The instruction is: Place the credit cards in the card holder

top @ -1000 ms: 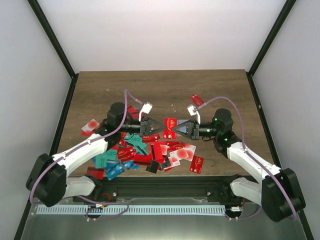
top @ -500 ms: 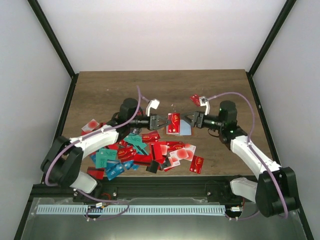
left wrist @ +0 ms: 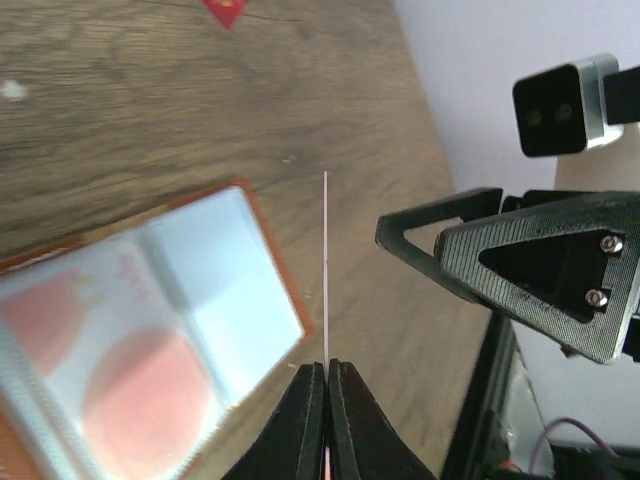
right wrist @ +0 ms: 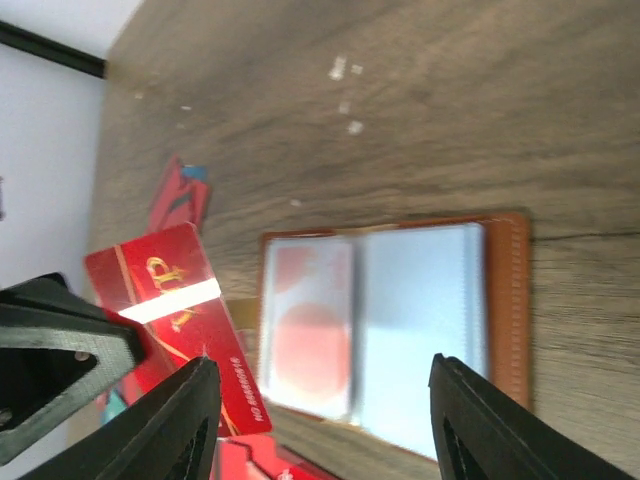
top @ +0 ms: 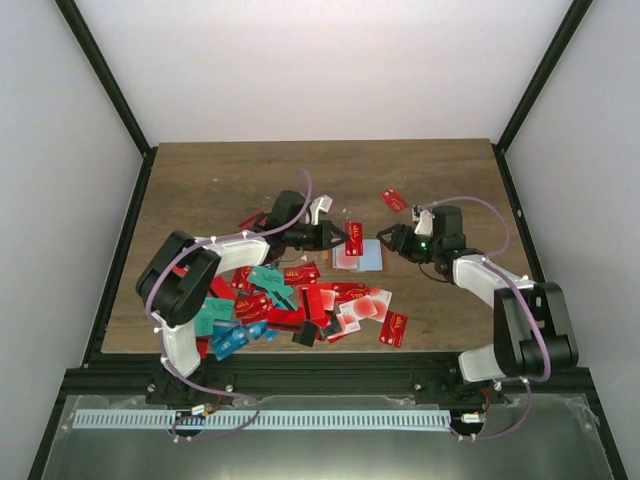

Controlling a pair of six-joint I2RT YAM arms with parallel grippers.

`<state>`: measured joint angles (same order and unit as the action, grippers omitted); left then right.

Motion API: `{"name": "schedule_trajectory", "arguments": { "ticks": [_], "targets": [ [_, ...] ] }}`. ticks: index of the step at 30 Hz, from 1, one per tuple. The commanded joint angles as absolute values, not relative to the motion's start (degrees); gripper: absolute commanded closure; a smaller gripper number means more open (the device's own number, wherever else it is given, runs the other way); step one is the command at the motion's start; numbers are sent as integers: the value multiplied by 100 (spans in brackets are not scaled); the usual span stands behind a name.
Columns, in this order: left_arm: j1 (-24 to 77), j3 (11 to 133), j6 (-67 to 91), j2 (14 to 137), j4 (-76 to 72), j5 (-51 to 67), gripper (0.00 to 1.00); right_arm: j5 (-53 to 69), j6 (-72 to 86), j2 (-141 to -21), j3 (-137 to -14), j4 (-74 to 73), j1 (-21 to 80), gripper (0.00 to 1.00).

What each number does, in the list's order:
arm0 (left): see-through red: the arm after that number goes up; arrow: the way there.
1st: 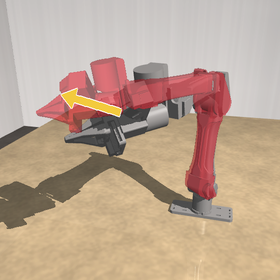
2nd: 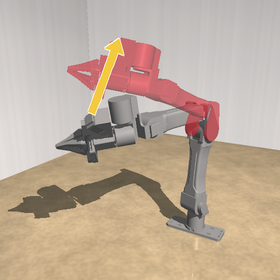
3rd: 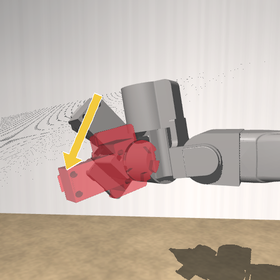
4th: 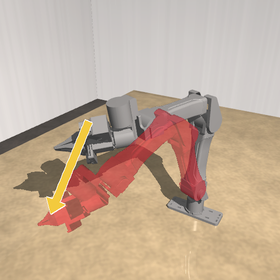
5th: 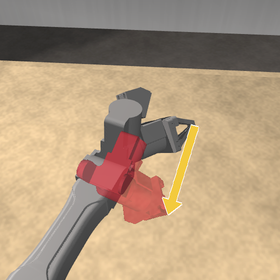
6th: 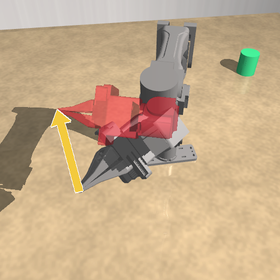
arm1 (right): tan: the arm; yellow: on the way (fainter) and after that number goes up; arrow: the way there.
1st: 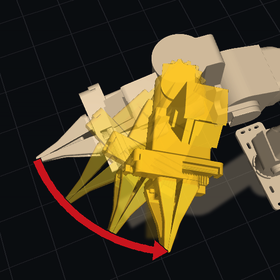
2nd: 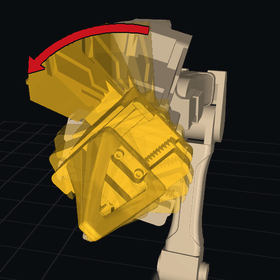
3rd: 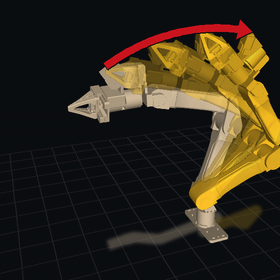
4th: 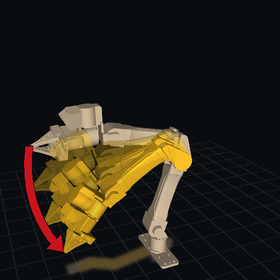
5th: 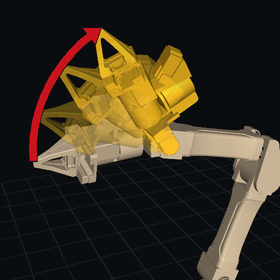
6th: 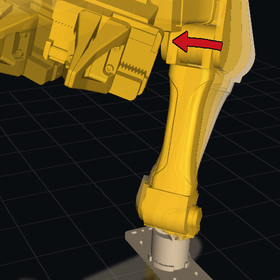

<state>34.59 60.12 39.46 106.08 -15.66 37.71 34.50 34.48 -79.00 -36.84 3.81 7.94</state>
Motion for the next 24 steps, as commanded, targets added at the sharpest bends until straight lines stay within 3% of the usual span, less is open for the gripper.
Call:
{"name": "schedule_trajectory", "arguments": {
  "ticks": [1, 24],
  "targets": [
    [3454, 6254, 3970, 10919, -1358, 3127, 96, 3111, 3366, -8459, -4002, 480, 746, 42],
    [3478, 6657, 4189, 11766, -1221, 2905, 96, 3152, 3551, -9632, -4085, 868, 744, 49]
  ]
}}
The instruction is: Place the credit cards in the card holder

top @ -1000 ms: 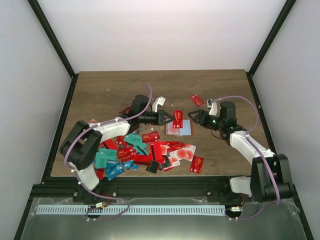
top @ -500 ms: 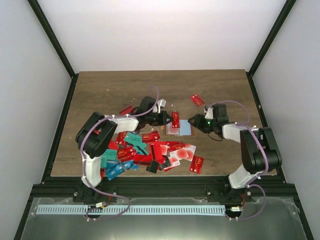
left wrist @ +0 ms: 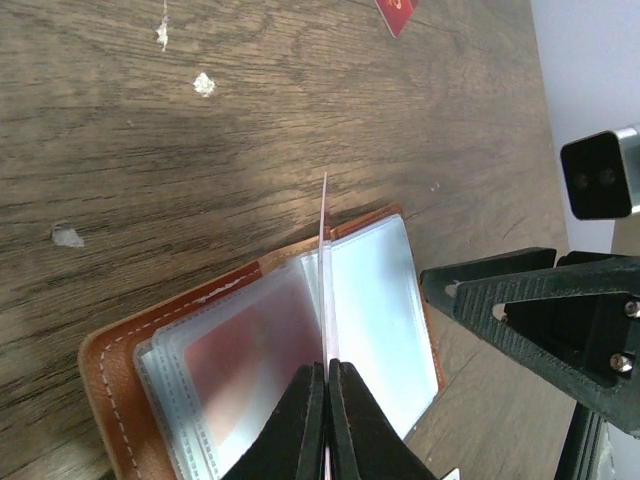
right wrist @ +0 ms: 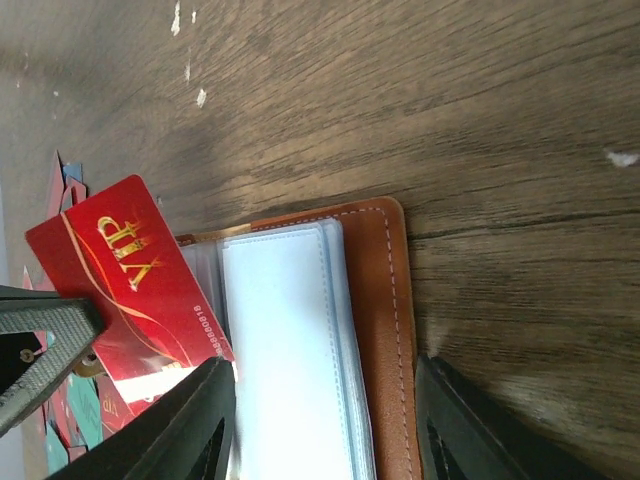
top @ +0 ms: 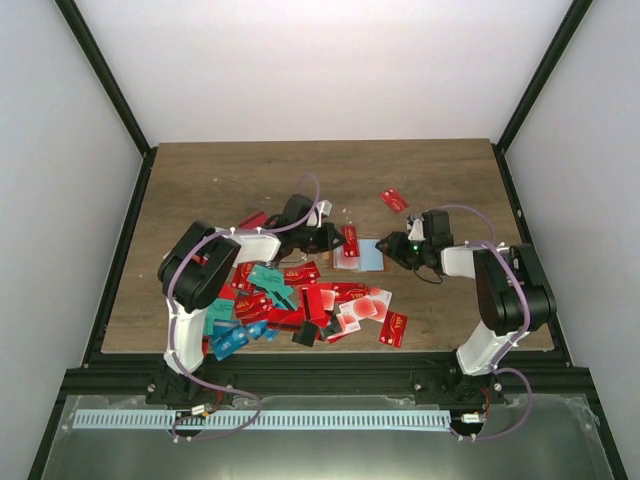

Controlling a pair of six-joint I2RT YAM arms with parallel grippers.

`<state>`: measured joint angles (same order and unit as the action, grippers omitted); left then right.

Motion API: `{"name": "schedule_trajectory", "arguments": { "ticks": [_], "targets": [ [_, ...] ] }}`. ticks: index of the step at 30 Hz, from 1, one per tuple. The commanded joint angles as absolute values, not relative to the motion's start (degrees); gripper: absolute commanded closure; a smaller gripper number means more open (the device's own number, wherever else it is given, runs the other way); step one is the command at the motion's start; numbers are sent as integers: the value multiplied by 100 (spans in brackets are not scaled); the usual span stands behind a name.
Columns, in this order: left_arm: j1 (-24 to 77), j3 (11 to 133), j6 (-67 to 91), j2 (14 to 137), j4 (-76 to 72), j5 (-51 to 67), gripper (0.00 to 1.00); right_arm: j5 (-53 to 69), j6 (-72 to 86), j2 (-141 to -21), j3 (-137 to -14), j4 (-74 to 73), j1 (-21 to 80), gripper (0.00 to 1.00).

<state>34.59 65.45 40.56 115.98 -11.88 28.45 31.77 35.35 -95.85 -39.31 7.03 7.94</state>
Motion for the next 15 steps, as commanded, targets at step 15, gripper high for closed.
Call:
{"name": "schedule_trajectory", "arguments": {
  "ticks": [15],
  "targets": [
    [3505, 6635, 4717, 11842, -1421, 3215, 96, 3151, 3655, -9633, -3751, 1026, 747, 52]
  ]
}}
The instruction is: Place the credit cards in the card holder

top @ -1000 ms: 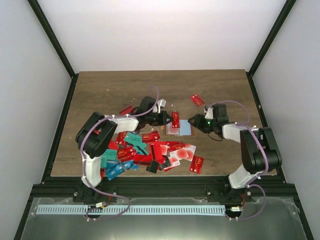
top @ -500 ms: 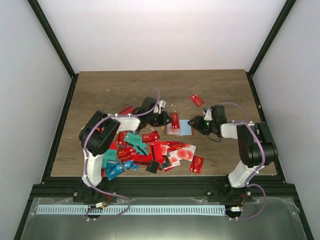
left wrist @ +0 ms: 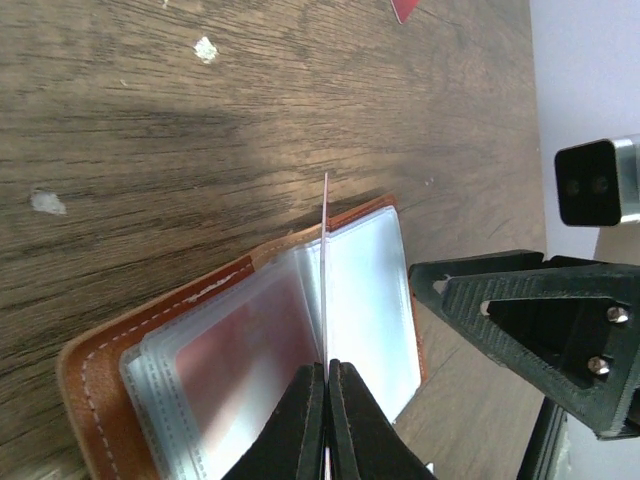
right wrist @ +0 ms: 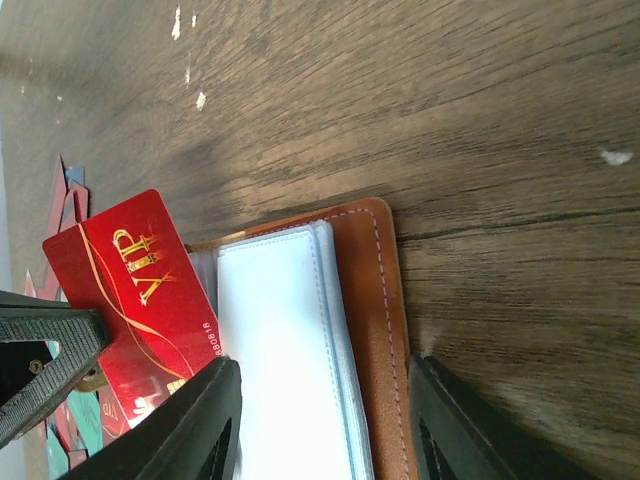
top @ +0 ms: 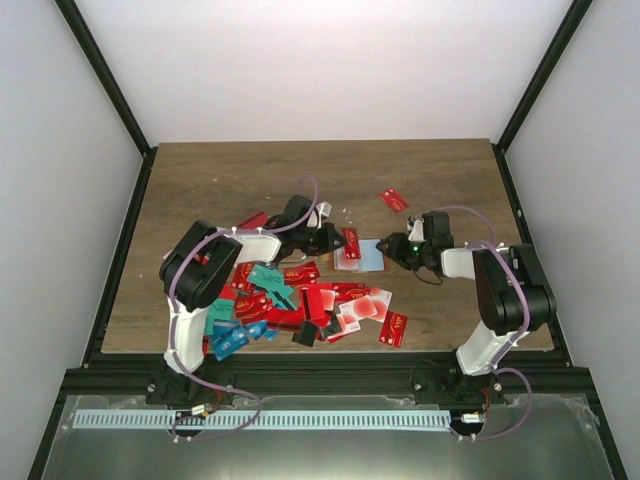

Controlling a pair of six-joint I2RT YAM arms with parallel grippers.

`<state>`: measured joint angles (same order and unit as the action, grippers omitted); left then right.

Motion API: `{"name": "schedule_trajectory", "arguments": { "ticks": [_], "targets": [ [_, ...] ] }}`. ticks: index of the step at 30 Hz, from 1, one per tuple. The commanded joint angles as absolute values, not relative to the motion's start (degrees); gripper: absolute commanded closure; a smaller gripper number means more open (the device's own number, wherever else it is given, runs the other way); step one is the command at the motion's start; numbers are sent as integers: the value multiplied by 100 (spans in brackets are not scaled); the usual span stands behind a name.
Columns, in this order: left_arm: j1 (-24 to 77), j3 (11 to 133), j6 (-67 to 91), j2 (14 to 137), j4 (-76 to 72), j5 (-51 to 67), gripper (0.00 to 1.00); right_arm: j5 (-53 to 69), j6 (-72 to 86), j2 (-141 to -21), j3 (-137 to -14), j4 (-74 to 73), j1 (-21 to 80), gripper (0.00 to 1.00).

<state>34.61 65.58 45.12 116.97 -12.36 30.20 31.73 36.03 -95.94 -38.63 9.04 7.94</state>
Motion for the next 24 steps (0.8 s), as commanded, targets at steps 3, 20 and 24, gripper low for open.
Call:
{"name": "schedule_trajectory", "arguments": {
  "ticks": [3, 20, 24],
  "targets": [
    [3516, 6589, 4903, 11874, -1569, 3287, 96, 3126, 3673, -9633, -3686, 1034, 747, 52],
    [3524, 6359, 5664, 11960, -1901, 3506, 96, 3026, 3785, -9615, -3461, 1087, 747, 53],
    [3526, 6289, 5938, 11988, -2083, 3644, 96, 3027, 3806, -9615, -3428, 1099, 745, 53]
  ]
}}
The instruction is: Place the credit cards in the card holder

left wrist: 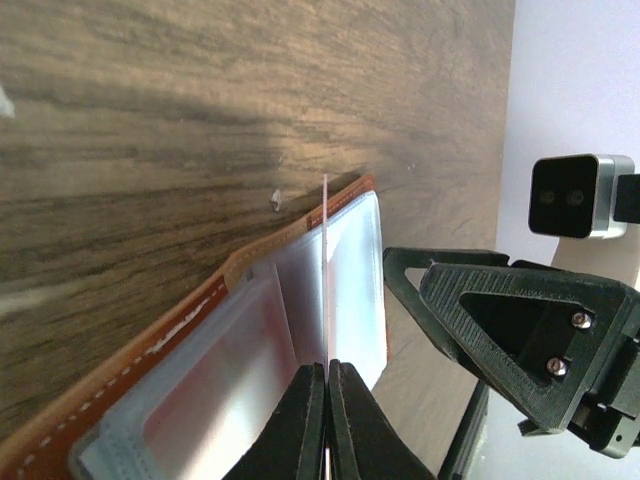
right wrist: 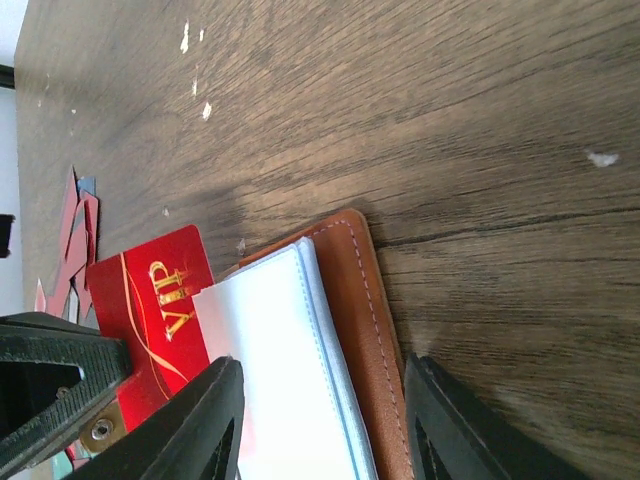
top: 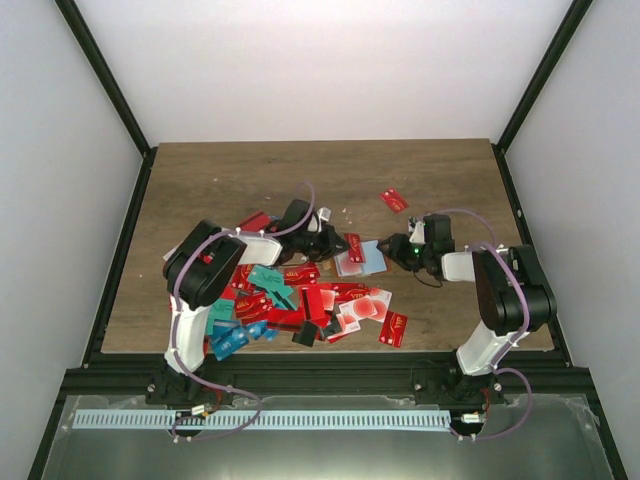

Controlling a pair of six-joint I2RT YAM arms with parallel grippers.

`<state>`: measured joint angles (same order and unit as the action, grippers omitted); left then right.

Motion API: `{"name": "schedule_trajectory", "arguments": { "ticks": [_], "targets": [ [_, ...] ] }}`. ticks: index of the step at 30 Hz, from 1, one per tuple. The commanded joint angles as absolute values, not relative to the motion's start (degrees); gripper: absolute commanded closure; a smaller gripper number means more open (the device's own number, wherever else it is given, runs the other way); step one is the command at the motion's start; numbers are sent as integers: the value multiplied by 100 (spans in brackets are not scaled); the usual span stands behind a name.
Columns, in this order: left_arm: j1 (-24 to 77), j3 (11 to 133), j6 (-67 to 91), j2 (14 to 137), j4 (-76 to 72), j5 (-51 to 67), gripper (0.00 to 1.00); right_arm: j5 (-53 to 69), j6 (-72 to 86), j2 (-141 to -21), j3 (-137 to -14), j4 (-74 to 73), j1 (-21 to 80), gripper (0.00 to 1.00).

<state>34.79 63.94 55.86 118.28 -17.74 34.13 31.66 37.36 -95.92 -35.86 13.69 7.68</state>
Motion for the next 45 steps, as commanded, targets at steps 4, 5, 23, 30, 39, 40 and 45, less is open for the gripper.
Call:
{"name": "schedule_trajectory", "arguments": {
  "ticks": [4, 5, 23, 30, 39, 40, 45],
  "targets": [
    [3507, 6240, 6079, 11999, -2174, 3697, 96, 3027, 3807, -9607, -3390, 1099, 747, 54],
    [3507, 6240, 6055, 11997, -2120, 3662, 96, 3037, 3806, -9602, -3379, 1103, 747, 54],
    [3661, 6309, 5919, 12042, -1802, 3664, 96, 3058, 3840, -9538, -3320, 1100, 746, 55],
    [3759, 6308, 5915, 12024, -1748, 3596, 96, 3105, 3877, -9549, -3285, 1116, 743, 56],
    [3823, 6480, 5933, 12155, -1732, 3501, 96, 3188, 3924, -9467, -3205, 1132, 747, 56],
    [3823, 6490, 5933, 12171, -1734, 3491, 96, 3190, 3923, -9454, -3196, 1141, 747, 57],
    [3832, 6602, 5924, 12279, -1727, 3518, 96, 3217, 3936, -9437, -3180, 1151, 746, 56]
  ]
}}
